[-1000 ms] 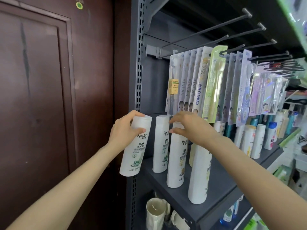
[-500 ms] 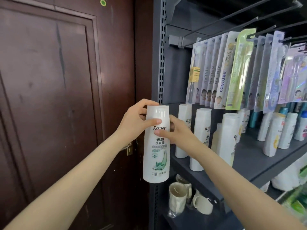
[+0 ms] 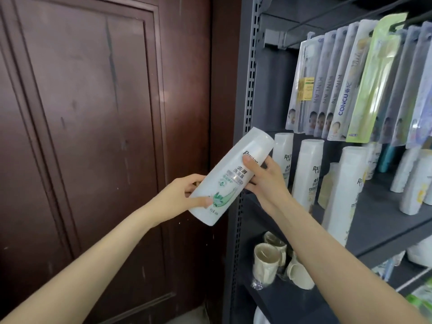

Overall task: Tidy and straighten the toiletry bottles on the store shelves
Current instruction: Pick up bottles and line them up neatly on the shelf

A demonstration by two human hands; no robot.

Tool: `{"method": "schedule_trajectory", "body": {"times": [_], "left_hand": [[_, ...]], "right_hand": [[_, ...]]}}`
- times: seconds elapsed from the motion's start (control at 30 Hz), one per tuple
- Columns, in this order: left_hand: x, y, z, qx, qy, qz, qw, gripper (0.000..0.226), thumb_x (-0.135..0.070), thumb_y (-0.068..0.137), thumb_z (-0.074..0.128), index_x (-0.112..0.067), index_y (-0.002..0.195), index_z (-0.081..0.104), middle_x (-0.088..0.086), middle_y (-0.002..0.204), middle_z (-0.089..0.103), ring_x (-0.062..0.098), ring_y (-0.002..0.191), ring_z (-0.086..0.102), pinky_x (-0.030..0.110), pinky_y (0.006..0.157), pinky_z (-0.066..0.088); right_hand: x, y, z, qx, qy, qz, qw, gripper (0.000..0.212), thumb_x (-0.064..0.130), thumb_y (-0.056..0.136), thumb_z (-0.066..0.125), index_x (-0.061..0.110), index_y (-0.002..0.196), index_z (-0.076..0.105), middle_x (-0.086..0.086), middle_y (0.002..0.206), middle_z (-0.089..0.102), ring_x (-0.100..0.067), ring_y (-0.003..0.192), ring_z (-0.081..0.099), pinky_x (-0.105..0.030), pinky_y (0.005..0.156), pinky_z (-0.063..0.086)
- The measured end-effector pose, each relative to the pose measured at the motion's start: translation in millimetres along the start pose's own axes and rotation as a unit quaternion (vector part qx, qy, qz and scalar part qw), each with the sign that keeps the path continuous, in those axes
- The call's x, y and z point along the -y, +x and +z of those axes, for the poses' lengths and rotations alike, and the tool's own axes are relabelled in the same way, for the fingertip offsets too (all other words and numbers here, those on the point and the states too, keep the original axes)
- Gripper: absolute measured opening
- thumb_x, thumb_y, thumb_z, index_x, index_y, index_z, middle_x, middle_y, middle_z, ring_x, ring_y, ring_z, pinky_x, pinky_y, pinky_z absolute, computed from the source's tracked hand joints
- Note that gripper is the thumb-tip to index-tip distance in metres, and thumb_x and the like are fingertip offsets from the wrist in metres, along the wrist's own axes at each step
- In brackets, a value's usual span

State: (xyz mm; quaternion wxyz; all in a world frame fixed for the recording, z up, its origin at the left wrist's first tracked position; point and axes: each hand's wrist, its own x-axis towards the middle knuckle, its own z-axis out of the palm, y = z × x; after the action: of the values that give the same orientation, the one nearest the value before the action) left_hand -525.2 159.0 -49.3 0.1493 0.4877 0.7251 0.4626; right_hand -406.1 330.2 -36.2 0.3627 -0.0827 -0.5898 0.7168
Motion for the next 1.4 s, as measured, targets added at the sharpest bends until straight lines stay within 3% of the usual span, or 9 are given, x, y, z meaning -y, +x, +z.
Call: {"method": "schedule_trajectory", "body": {"times": [0.1, 0.23, 0.33, 0.47, 0.7, 0.87, 1.07, 1.17, 1.4], "left_hand": [[10.1, -4.6, -4.9, 0.008, 0.036, -0.007, 0.999, 0.046, -0.024, 0.077, 0.076, -0.031, 0.117, 0.056, -0.011, 0.107, 0.069, 0.001, 0.099, 0.064, 0.025, 0.087, 0.052], [11.1, -9.7, -4.5, -0.083, 0.127, 0.031, 0.988, 0.05, -0.027, 0.075, 0.076, -0.033, 0.119, 0.055, -0.014, 0.106, 0.063, 0.002, 0.096, 0.059, 0.018, 0.076, 0.05], [7.7, -12.6, -4.1, -0.179, 0.272, 0.086, 0.942, 0.053, -0.027, 0.072, 0.074, -0.034, 0.12, 0.052, -0.013, 0.104, 0.051, 0.004, 0.095, 0.042, 0.021, 0.072, 0.043], [6.0, -12.2, 1.3, -0.188, 0.375, 0.136, 0.898, 0.055, -0.026, 0.074, 0.07, -0.035, 0.125, 0.049, -0.016, 0.107, 0.043, -0.001, 0.093, 0.028, 0.01, 0.06, 0.031], [1.1, -8.7, -5.2, -0.159, 0.198, 0.136, 0.957, 0.056, -0.011, 0.072, 0.071, -0.03, 0.122, 0.055, -0.015, 0.112, 0.049, 0.0, 0.102, 0.044, 0.009, 0.081, 0.037], [-7.3, -11.4, -5.8, -0.112, 0.235, 0.117, 0.958, 0.069, -0.022, 0.066, 0.077, -0.052, 0.117, 0.041, -0.013, 0.118, 0.047, 0.004, 0.108, 0.043, 0.039, 0.092, 0.047], [9.3, -8.6, -5.3, -0.171, 0.271, 0.14, 0.937, 0.081, -0.025, 0.064, 0.08, -0.034, 0.134, 0.04, -0.02, 0.12, 0.036, 0.0, 0.108, 0.031, 0.019, 0.085, 0.038], [11.9, -7.1, -5.8, -0.175, 0.273, 0.15, 0.934, 0.08, -0.022, 0.065, 0.078, -0.031, 0.135, 0.041, -0.019, 0.121, 0.038, 0.001, 0.107, 0.032, 0.01, 0.082, 0.034], [19.4, -5.0, -1.2, -0.126, 0.164, 0.086, 0.975, 0.078, -0.026, 0.06, 0.084, -0.035, 0.129, 0.048, -0.014, 0.115, 0.054, 0.0, 0.105, 0.052, 0.014, 0.087, 0.042]], "right_hand": [[-4.8, 0.6, 1.8, -0.004, 0.02, 0.017, 1.0, 0.034, 0.016, 0.089, 0.062, 0.009, 0.121, 0.054, -0.009, 0.11, 0.069, -0.022, 0.1, 0.068, -0.041, 0.078, 0.058], [-9.9, 1.7, 4.6, -0.015, 0.033, 0.043, 0.998, 0.043, 0.02, 0.09, 0.061, 0.007, 0.128, 0.048, -0.014, 0.118, 0.064, -0.025, 0.102, 0.066, -0.042, 0.083, 0.057], [-7.7, 0.6, 5.9, -0.009, 0.049, 0.13, 0.99, 0.037, 0.027, 0.089, 0.062, 0.006, 0.117, 0.051, -0.017, 0.11, 0.062, -0.029, 0.102, 0.064, -0.046, 0.092, 0.052], [-9.5, -0.7, 6.8, -0.024, 0.181, 0.16, 0.97, 0.02, 0.012, 0.088, 0.062, 0.007, 0.102, 0.049, -0.021, 0.111, 0.057, -0.032, 0.105, 0.06, -0.051, 0.093, 0.049], [-16.2, 6.6, 0.3, -0.017, 0.239, 0.087, 0.967, 0.029, 0.005, 0.089, 0.055, 0.009, 0.118, 0.049, -0.021, 0.117, 0.06, -0.028, 0.104, 0.064, -0.041, 0.081, 0.058], [-13.7, 2.9, -5.1, 0.087, 0.25, 0.06, 0.962, 0.03, 0.004, 0.09, 0.046, 0.01, 0.12, 0.051, -0.011, 0.111, 0.066, -0.02, 0.103, 0.065, -0.034, 0.092, 0.053], [-9.6, 4.6, -9.2, 0.187, 0.282, 0.059, 0.939, 0.048, -0.001, 0.086, 0.045, 0.022, 0.128, 0.046, -0.012, 0.132, 0.055, -0.027, 0.129, 0.048, -0.04, 0.108, 0.036], [-11.1, 6.6, -9.6, 0.182, 0.276, 0.07, 0.941, 0.053, 0.001, 0.086, 0.047, 0.021, 0.135, 0.043, -0.012, 0.136, 0.053, -0.027, 0.129, 0.048, -0.039, 0.105, 0.041], [0.5, 12.4, -10.8, 0.135, 0.136, 0.107, 0.975, 0.048, 0.01, 0.078, 0.059, 0.008, 0.125, 0.049, -0.015, 0.126, 0.058, -0.027, 0.118, 0.056, -0.036, 0.089, 0.055]]}}
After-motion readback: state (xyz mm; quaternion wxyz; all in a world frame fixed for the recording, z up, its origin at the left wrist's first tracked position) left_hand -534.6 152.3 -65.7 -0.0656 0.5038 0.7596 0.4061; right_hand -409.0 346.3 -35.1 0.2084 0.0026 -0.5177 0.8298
